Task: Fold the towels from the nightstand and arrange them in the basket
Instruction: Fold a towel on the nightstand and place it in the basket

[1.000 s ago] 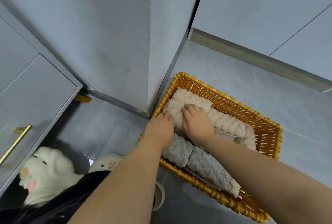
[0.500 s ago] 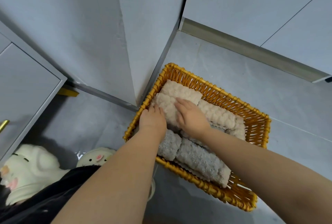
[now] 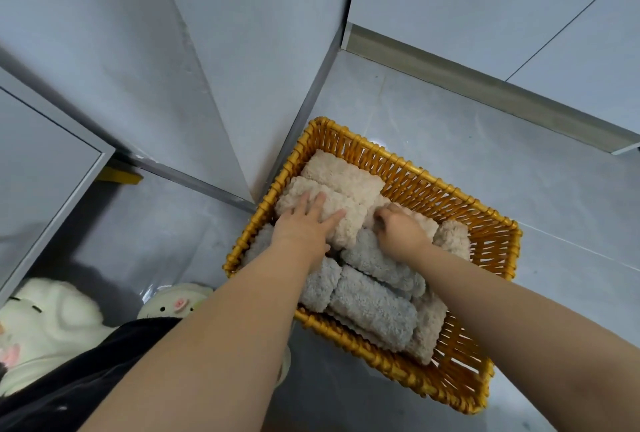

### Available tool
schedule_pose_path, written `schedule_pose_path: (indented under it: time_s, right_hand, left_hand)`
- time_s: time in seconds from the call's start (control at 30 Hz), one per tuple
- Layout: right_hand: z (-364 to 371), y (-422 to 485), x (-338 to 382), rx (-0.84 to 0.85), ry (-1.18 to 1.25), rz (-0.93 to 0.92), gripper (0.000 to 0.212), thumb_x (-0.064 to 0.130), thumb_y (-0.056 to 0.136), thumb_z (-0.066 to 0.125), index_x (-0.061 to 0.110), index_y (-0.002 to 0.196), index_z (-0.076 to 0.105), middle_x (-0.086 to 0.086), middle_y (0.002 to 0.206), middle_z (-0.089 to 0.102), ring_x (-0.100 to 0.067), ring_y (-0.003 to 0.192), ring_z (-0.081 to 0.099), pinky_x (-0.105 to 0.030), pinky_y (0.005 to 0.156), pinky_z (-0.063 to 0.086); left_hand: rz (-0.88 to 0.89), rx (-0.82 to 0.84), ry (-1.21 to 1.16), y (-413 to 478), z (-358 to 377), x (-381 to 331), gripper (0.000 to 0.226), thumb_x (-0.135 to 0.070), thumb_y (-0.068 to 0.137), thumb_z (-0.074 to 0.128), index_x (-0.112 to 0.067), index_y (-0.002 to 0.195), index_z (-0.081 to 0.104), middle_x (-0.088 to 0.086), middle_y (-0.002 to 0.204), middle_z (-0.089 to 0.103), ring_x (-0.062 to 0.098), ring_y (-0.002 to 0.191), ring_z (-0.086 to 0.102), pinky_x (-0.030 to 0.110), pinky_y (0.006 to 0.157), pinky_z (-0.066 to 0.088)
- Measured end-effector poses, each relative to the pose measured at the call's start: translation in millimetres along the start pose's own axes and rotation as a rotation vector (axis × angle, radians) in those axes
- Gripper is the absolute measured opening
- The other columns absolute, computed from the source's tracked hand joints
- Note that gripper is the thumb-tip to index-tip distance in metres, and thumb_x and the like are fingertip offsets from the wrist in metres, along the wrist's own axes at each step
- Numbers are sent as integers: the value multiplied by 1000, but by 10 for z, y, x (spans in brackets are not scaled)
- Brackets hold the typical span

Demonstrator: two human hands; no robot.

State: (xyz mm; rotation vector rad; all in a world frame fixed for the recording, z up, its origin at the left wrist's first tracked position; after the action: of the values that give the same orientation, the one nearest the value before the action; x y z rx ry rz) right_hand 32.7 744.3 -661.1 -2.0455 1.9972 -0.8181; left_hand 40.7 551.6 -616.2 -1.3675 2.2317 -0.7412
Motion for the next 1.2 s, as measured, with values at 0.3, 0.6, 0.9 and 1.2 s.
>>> schedule_pose_path:
  time_s: [0.3, 0.6, 0.9, 1.2]
  right_hand:
    - [-47, -138, 15, -15, 69, -9, 33, 29, 93, 48, 8, 118, 52, -8, 113, 46, -23, 99, 51, -35, 87, 46]
    - [35, -419, 13, 152, -15, -100, 57, 47, 88, 57, 12, 131, 44, -8, 123, 52, -23, 109, 51, -36, 92, 46]
    - [172, -641, -168, 183, -369, -128, 65, 41, 92, 47, 15, 146, 21, -11, 139, 36, -30, 123, 40, -40, 93, 43]
    - [-253, -721, -464, -614, 256, 326, 21, 17, 91, 51, 6, 106, 60, -9, 112, 54, -21, 104, 49, -34, 92, 42]
  left_hand:
    - [-50, 110, -43, 19, 59, 9, 81, -25, 99, 44, -39, 146, -20, 4, 154, -30, 29, 144, -21, 49, 115, 22]
    - [-70, 37, 35, -55, -100, -160, 83, -8, 91, 44, -31, 151, -9, 10, 157, -20, 35, 144, -15, 49, 116, 12]
    - [12, 37, 66, -25, -24, -267, 86, -16, 94, 46, -36, 148, -18, 3, 155, -28, 30, 144, -21, 55, 115, 4]
    - [87, -7, 201, -31, -92, -389, 85, -20, 94, 47, -31, 149, -16, 7, 156, -25, 30, 144, -19, 54, 116, 4]
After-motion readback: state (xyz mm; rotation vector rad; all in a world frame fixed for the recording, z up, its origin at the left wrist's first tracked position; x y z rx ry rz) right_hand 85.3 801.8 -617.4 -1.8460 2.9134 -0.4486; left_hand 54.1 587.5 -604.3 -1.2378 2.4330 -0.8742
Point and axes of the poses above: each hand's wrist, its own y-axis towards the middle knuckle, its own z-axis out of the palm, x = y × z, the point moved 2 cm from there along y, towards the middle knuckle
